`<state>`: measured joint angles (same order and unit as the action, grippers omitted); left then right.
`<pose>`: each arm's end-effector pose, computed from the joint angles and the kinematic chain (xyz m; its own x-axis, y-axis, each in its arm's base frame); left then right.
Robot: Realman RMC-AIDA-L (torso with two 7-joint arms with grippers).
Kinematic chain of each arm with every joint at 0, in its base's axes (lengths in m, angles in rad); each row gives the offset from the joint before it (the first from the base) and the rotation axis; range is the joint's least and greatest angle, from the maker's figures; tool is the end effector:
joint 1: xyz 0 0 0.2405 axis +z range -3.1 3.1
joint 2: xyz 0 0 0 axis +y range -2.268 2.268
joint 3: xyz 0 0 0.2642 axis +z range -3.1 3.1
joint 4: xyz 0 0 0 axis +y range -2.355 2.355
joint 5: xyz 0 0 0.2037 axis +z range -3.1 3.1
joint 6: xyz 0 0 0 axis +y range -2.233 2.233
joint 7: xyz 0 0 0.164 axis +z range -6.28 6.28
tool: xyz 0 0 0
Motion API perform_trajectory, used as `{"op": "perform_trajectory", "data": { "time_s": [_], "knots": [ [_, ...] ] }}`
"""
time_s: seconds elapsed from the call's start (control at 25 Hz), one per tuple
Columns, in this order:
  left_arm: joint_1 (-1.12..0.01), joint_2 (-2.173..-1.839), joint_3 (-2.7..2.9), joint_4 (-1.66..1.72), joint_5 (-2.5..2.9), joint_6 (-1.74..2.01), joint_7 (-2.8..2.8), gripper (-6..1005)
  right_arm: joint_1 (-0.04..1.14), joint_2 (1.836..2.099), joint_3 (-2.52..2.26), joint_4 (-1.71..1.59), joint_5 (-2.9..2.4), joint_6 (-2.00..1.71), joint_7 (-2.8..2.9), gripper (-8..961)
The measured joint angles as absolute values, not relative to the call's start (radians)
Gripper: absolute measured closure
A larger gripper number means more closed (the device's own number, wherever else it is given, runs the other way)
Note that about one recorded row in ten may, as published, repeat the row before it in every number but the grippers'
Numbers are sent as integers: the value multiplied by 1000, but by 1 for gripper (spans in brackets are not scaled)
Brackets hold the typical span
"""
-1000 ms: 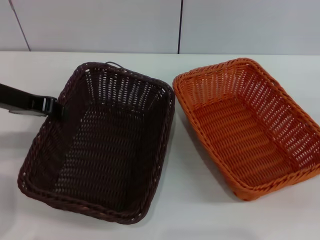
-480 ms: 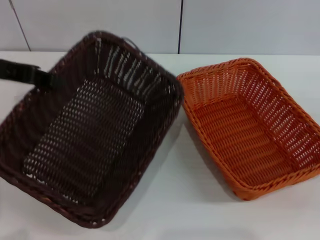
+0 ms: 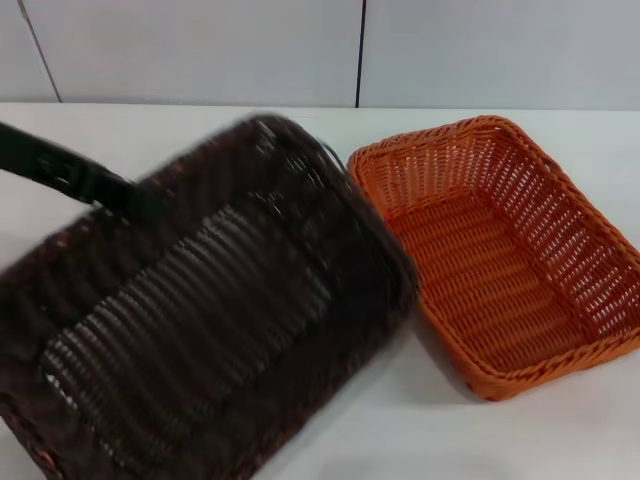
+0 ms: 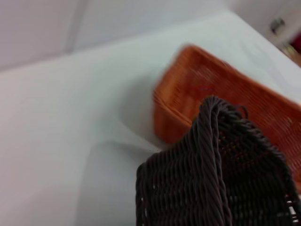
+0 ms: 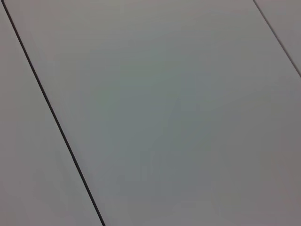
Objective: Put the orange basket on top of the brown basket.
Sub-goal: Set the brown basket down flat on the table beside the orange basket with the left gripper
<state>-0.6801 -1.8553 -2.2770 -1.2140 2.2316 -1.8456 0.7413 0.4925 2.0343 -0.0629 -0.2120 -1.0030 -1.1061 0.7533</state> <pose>-0.1960 0.3754 0.1061 0.7028 0.7005 0.1239 0.7087 -0.6746 -0.2067 0.3966 0.3625 0.1226 0.3639 0.2571 -0.8952 -0.9264 0.1993 -0.3194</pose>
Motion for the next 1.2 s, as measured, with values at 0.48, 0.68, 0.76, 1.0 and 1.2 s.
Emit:
{"op": "perform_trajectory", "data": {
  "time_s": [0.48,0.68,0.76,1.0,1.2],
  "knots": [
    [-837,-1948,-2214,-976,2335,-1717,798,794,471,2038,-63,-184,-1010,-1113,753,170],
    [-926,-2048,-2208,-920,2387,-1594,759,794,462,2039,-64,-184,-1012,-1112,754,170],
    [-937,-2053,-2201,-900,2391,-1574,760,794,459,2039,-64,-184,-1012,-1112,754,171],
    [-941,-2053,-2199,-890,2390,-1569,762,795,452,2033,-64,-184,-1012,-1109,754,171],
    [-911,-2046,-2218,-921,2380,-1579,759,789,450,2025,-110,-197,-1019,-1111,780,171]
  ]
}}
